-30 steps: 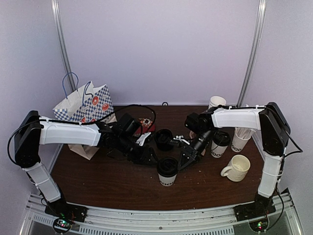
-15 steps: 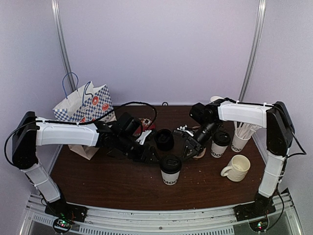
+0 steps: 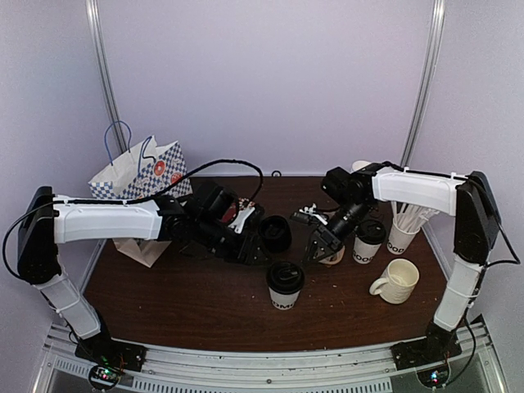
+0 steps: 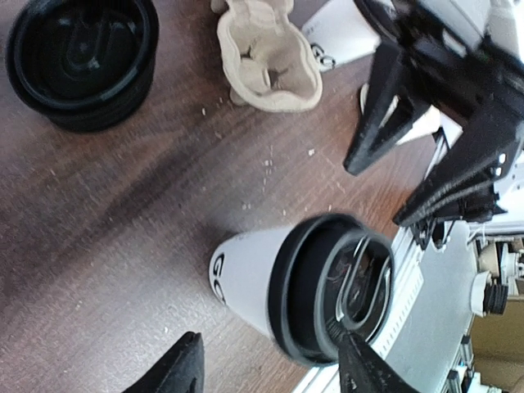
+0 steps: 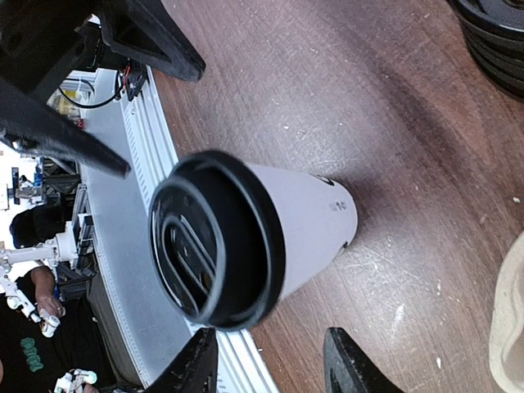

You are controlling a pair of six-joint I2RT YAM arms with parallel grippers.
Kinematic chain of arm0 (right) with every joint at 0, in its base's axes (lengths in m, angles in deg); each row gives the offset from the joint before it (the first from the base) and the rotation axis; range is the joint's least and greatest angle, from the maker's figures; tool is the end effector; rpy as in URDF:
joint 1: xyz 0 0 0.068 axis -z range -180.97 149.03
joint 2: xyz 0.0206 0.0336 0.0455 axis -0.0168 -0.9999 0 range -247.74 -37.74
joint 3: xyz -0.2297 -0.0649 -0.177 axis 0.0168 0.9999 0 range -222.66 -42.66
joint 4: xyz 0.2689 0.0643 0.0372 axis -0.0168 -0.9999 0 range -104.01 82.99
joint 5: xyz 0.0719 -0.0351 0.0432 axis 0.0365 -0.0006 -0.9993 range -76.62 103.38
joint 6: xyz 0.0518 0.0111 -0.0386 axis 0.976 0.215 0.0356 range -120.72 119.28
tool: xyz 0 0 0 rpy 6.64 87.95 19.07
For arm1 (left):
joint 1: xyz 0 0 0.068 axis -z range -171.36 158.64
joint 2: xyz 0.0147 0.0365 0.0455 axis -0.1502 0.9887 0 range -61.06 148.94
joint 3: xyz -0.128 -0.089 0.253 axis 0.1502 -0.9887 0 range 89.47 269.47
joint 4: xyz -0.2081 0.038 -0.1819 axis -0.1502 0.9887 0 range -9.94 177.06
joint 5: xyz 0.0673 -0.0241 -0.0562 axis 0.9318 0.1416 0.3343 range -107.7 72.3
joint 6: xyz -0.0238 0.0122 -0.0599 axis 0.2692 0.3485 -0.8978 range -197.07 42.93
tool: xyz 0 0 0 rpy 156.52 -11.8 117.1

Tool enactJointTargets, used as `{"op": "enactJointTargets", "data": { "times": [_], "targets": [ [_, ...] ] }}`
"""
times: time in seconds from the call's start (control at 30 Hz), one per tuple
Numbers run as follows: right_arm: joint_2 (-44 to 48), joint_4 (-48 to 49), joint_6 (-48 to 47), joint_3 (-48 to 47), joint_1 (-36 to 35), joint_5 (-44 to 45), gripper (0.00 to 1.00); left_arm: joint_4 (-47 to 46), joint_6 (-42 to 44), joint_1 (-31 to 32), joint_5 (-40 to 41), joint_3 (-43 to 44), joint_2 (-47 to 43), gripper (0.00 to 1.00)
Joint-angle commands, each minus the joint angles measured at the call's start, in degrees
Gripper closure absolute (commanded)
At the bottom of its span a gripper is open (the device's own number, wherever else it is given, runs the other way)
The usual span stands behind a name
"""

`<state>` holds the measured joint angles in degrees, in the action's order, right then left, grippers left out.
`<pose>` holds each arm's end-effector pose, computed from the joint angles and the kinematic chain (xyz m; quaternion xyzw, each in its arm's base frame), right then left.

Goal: Pack the takeout coffee

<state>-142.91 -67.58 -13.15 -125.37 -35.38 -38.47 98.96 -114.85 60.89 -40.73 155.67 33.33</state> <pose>0.2864 0.2456 0.2423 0.3812 -0.8132 -0.4388 0.0295 0.2200 -0.3173 0.2411 0.1873 0.8955 -0.3848 0.1220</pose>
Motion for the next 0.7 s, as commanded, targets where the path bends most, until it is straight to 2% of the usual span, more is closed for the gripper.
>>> {"op": "enactJointTargets", "data": {
  "times": [0.0, 0.17, 0.27, 0.37, 0.67],
  "targets": [
    [6.0, 2.2, 0.0, 4.6, 1.3, 2.2, 0.52, 1.2, -1.3, 0.1, 3.5, 2.9, -0.5, 0.45],
    [8.1, 4.5, -0.6, 10.6, 1.3, -1.8, 0.50, 0.3, -2.9, -0.2, 3.2, 2.8, 1.5, 0.49],
    [8.7, 7.4, 0.7, 13.2, 1.0, -4.2, 0.44, -0.6, -3.2, -0.5, 1.6, 3.1, 2.8, 0.50],
    [7.8, 7.6, 1.0, 13.0, 0.5, -4.9, 0.37, -0.6, -3.3, -0.5, -0.7, 3.9, 4.7, 0.51],
    [2.3, 5.7, -0.4, 9.7, -2.9, -5.6, 0.36, -1.8, -3.7, -0.5, -2.3, 3.5, 6.3, 0.52]
  ]
}}
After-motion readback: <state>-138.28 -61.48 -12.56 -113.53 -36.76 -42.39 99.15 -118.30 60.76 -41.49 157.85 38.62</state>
